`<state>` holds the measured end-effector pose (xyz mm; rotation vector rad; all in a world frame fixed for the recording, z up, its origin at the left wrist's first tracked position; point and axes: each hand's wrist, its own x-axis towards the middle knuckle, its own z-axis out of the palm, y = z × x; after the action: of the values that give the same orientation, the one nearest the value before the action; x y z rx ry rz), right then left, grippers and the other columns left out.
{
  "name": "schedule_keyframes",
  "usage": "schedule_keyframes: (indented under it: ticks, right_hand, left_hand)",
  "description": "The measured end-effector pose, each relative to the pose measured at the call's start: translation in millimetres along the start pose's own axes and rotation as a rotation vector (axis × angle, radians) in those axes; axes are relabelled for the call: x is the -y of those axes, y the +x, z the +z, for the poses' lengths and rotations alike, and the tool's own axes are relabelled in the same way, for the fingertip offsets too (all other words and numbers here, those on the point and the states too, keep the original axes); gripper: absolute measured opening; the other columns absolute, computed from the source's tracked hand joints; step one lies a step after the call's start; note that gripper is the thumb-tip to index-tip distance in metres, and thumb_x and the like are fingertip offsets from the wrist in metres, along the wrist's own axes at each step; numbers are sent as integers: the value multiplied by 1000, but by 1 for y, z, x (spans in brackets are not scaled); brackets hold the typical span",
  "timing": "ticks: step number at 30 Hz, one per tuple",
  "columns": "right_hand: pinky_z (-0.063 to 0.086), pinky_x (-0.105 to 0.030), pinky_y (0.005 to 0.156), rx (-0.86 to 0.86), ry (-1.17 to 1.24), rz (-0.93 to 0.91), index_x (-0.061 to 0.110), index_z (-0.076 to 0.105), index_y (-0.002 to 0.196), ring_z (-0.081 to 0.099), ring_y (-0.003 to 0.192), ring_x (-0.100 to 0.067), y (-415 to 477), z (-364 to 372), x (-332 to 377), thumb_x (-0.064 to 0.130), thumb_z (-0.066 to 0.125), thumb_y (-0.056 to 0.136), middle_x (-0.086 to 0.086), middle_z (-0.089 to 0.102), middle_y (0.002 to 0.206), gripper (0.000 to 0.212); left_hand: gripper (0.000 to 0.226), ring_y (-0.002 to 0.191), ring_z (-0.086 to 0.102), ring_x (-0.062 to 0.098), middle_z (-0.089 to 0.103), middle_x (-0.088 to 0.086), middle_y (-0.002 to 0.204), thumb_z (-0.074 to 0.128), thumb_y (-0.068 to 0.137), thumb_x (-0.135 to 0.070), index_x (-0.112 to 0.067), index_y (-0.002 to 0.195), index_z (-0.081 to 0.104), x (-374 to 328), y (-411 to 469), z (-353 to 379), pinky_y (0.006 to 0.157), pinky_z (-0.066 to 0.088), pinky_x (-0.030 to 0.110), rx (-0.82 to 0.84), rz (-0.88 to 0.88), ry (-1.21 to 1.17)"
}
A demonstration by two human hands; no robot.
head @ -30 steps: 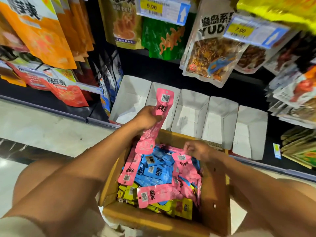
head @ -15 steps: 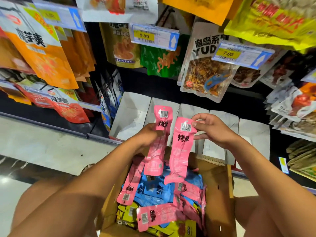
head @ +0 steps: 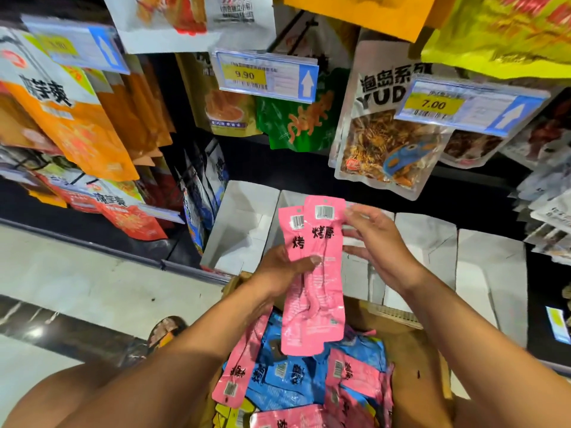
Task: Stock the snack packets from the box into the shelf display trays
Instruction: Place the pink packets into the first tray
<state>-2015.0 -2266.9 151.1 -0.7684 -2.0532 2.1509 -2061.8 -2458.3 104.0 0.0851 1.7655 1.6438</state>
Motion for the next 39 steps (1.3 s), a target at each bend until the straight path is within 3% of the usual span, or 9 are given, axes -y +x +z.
schedule_keyframes:
  ticks: [6, 12, 16, 20, 24, 27, 32, 36, 39]
  right_hand:
    - [53, -43, 92, 219, -209, 140, 10, 69, 108, 72, 99, -26, -20, 17, -21, 28, 71, 92, -4, 77, 100, 25]
    - [52, -41, 84, 112, 152, 199, 5, 70, 107, 67, 86, -30, -20, 14, -13, 12, 55, 95, -18, 73, 100, 21]
    - [39, -56, 112, 232, 389, 346, 3, 64, 123, 63, 116, -38, -26, 8, -6, 18, 44, 86, -19, 71, 115, 45]
    - [45, -61, 105, 250, 576, 378, 5, 62, 121, 68, 102, -32, -31, 11, -7, 18, 47, 83, -19, 67, 93, 43]
    - [52, -44, 93, 266, 674, 466, -2, 72, 110, 63, 87, -27, -34, 11, -2, 21, 54, 80, -16, 61, 103, 42]
    - [45, -34, 78, 287, 663, 498, 1, 68, 113, 57, 79, -22, -32, 11, 1, 34, 65, 81, -12, 63, 108, 46]
    - [52, -40, 82, 275, 629, 565, 11, 57, 95, 63, 89, -29, -26, 9, -1, 63, 71, 78, -15, 57, 94, 56]
    - [49, -31, 59, 283, 570, 504, 10, 51, 91, 56, 67, -21, -25, 12, -4, 10, 51, 84, -12, 57, 80, 7]
    - [55, -29, 51, 206, 460, 366, 10, 56, 111, 66, 64, -21, -23, 16, -7, -15, 49, 89, -15, 70, 86, 33]
  left_hand:
    - [29, 97, 76, 27, 79, 6, 106, 78, 88, -12, -14, 117, 74, -4, -5, -2, 86, 60, 38, -98, 24, -203]
    - [24, 74, 72, 27, 77, 15, 95, 77, 85, -9, -6, 109, 74, -7, -10, -4, 71, 57, 36, -136, -44, -331]
    - [15, 60, 68, 21, 76, 12, 81, 64, 92, -2, -4, 107, 68, -12, -16, -8, 59, 55, 29, -124, -57, -477]
    - [17, 71, 71, 26, 77, 20, 101, 61, 94, -4, -5, 111, 64, -17, -20, -11, 66, 57, 34, -91, -75, -577]
    - [15, 91, 75, 38, 75, 22, 105, 60, 94, -1, -5, 109, 64, -18, -22, -14, 72, 61, 46, -68, -92, -640]
    - [23, 99, 74, 42, 74, 23, 113, 59, 95, 1, -4, 117, 61, -19, -24, -14, 74, 61, 51, -67, -101, -647]
    - [32, 98, 75, 39, 74, 23, 112, 59, 97, 0, -6, 128, 57, -20, -24, -15, 69, 61, 45, -95, -114, -600]
    - [34, 96, 76, 37, 75, 22, 111, 57, 100, -9, -7, 134, 54, -18, -23, -17, 76, 60, 47, -135, -134, -564]
    - [48, 103, 72, 37, 75, 20, 114, 42, 106, -50, -12, 129, 60, -20, -23, -20, 86, 55, 49, -134, -212, -629]
